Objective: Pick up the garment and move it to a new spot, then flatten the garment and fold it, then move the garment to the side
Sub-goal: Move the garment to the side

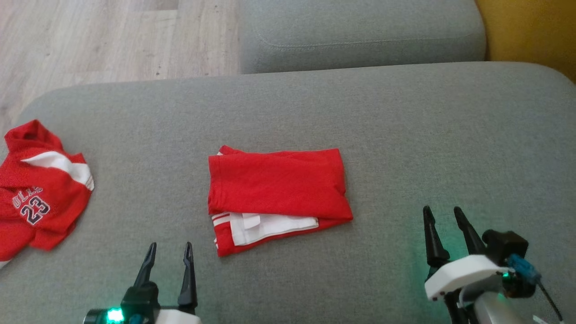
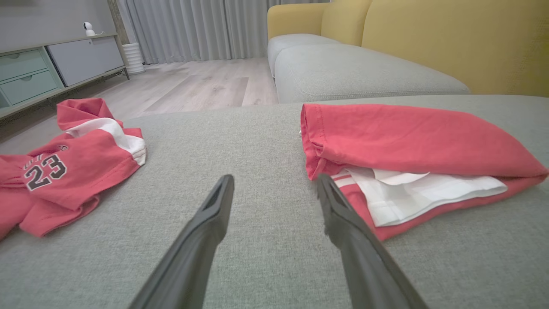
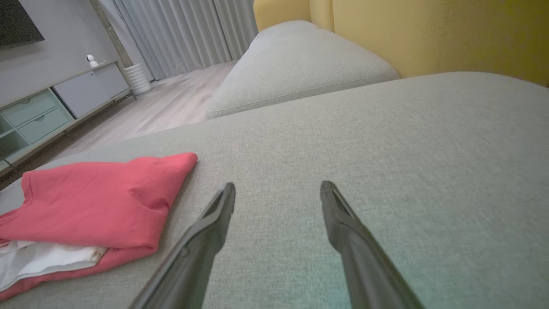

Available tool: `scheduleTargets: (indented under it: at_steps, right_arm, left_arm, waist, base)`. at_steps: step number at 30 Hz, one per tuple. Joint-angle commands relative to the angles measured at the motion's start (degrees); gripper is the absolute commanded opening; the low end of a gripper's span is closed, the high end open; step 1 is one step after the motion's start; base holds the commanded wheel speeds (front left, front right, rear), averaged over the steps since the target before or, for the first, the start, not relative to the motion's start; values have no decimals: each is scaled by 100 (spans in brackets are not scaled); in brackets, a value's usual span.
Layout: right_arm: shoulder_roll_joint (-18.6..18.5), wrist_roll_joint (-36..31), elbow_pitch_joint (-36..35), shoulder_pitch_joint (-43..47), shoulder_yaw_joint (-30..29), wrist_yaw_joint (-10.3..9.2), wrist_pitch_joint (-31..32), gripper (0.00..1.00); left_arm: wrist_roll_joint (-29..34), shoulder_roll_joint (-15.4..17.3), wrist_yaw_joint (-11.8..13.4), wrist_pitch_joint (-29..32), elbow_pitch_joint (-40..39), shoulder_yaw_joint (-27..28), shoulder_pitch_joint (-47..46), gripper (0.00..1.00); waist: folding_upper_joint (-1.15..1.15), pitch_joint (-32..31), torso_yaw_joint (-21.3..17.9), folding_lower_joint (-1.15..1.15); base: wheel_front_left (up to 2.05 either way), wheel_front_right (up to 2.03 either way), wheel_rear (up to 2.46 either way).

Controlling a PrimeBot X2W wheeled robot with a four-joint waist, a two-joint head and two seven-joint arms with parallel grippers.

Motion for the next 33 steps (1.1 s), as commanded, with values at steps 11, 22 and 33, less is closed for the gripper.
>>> scheduleTargets:
  at_steps: [11, 22, 33]
  right_arm:
    - [-1, 240, 50, -659, 663, -4, -37, 100]
    - [-1, 59, 1654, -1809, 676, -4, -37, 100]
    - [-1, 353, 2369, -2024, 762, -4, -37, 0]
  left_arm:
    - [35, -2, -141, -30, -226, -178, -403, 100]
    - [-90, -3, -259, -30, -183, -746, -671, 100]
    - [-151, -3, -242, -30, -261, -656, -636, 100]
  waist:
    - [0, 337, 383, 1]
    - [0, 820, 1544, 1]
    - [0, 789, 1336, 1]
  base:
    - [0, 0, 0]
    - [0, 0, 0]
    - [0, 0, 0]
